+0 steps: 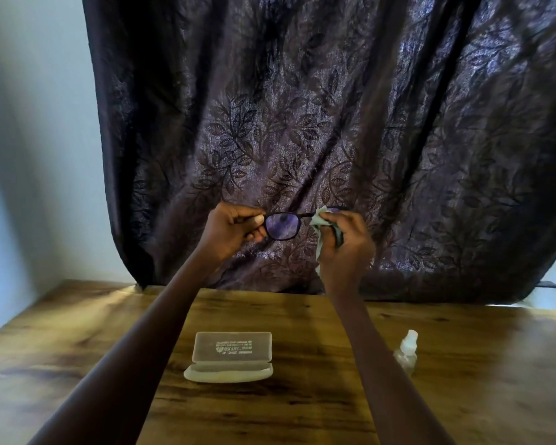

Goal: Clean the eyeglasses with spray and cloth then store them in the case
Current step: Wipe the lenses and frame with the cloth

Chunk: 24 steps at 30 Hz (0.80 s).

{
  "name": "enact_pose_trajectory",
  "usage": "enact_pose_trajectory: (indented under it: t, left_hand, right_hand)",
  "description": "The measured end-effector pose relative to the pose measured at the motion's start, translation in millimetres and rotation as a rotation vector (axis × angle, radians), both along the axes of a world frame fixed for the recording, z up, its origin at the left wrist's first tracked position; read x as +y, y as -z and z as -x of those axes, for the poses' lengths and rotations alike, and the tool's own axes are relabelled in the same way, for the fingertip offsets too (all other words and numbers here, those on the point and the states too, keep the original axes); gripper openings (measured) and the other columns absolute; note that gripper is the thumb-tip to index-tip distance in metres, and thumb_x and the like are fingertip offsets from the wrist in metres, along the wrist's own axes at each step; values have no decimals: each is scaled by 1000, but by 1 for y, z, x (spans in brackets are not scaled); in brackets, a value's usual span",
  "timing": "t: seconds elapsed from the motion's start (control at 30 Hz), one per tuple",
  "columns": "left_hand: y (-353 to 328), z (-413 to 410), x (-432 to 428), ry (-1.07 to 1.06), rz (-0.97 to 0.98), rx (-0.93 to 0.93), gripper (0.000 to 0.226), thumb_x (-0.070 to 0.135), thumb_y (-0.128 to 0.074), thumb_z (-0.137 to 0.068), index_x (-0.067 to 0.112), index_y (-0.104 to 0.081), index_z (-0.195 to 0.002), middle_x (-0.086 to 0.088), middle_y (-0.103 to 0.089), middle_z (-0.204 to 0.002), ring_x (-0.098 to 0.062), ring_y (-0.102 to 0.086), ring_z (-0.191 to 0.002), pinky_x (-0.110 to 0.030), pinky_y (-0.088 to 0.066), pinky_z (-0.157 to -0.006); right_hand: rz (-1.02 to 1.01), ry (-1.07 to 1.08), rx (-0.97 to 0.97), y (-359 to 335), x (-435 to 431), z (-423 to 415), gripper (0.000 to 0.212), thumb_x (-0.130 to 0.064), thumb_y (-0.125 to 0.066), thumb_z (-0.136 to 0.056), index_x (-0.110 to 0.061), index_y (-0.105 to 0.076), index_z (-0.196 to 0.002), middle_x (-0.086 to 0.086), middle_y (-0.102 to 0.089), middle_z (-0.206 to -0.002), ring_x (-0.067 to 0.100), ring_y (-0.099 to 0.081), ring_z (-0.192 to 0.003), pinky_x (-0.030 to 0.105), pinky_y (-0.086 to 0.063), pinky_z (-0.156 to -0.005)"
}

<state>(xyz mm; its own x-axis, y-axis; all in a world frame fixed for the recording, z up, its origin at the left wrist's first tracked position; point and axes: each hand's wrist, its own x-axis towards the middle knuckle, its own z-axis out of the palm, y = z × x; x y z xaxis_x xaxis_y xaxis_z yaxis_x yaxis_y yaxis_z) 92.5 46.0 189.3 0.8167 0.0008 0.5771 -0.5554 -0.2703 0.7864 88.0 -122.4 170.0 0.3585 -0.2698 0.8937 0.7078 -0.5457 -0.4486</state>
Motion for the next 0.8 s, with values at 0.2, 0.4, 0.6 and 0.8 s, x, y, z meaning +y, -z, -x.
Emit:
enact_pose_trajectory:
  t: [0.2,0.4,0.6,0.8]
  left_hand:
    - [0,1,4,-25,25,-1,22,-6,-50,-85,-11,-59,-104,6,-61,-48,-2,-53,-46,-17,-45,-53]
    - [6,3,0,-33,52,27,20,-4,-50,-86,-11,-60,-103,-9,-58,-58,-4,-51,-46,-17,-42,-52]
    - [8,3,0,-20,56,35,18,-5,-50,-86,-7,-63,-98,6,-61,-48,-2,-54,-47,-12,-42,-50]
    - [7,2,-1,-29,71,27,17,-3,-51,-86,-6,-64,-97,6,-60,-49,-4,-50,-46,-14,-39,-47]
  right_hand:
    - [-218,4,43,13,-10,-4,14,5,-62,-74,7,-68,-87,22,-66,-86,23,-59,-76,23,-44,-67]
    - [-512,-244,257,26,-1,0,19,12,-64,-74,-4,-64,-85,6,-63,-78,6,-60,-62,17,-50,-55]
    - [-947,-684,468,19,0,3,21,6,-60,-82,-15,-56,-81,-2,-61,-73,-3,-60,-54,15,-52,-55]
    - [-888,-731,474,17,-4,5,18,5,-55,-85,-12,-58,-81,-4,-62,-65,-3,-58,-52,14,-50,-53]
